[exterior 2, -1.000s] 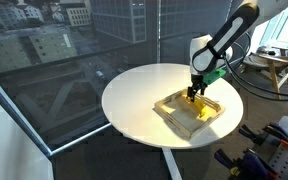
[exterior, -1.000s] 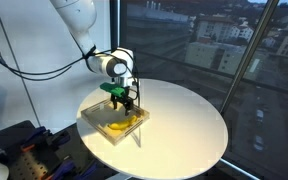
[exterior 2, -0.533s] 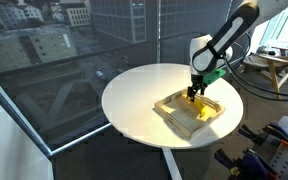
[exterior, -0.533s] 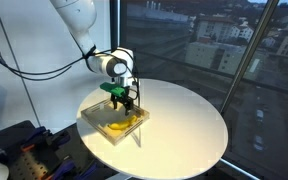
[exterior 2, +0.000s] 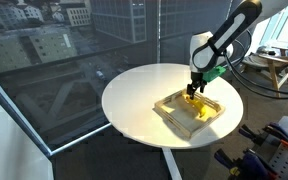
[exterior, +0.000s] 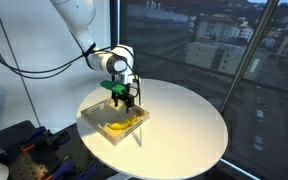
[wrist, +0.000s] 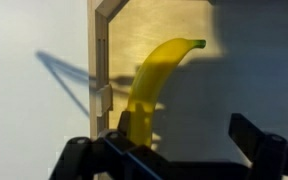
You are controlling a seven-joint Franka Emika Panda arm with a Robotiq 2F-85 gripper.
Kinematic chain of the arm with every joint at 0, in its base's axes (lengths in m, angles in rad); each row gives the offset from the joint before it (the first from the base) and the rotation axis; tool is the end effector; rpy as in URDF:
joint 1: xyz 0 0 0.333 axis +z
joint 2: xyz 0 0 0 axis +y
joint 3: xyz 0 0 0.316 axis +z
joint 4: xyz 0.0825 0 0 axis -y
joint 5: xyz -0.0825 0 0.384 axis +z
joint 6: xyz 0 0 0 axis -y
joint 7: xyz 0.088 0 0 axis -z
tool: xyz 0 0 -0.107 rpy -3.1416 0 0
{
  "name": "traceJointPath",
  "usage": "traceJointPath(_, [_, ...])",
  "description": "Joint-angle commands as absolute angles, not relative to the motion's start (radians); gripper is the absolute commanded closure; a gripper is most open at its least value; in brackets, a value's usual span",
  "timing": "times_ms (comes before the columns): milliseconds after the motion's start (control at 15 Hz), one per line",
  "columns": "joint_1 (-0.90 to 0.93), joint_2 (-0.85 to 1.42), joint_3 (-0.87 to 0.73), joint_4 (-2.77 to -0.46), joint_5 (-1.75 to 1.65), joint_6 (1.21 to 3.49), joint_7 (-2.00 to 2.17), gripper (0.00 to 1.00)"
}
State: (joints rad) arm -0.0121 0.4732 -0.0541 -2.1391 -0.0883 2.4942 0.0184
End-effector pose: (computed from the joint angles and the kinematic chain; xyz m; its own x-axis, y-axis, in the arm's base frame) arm 0.5562 -0.0371 0.1706 0.9928 -0.0107 -0.1192 -0.0022 -0.9975 0.0713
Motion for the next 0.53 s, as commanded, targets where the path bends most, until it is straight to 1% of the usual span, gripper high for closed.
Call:
traceJointPath(0, [-0.005, 0.429, -0.057, -2.152, -0.090, 2.470, 0.035, 0.00])
traceJointPath(467, [-0.012, 0.378, -0.051, -2.168, -0.081, 2.426, 0.023, 0.00])
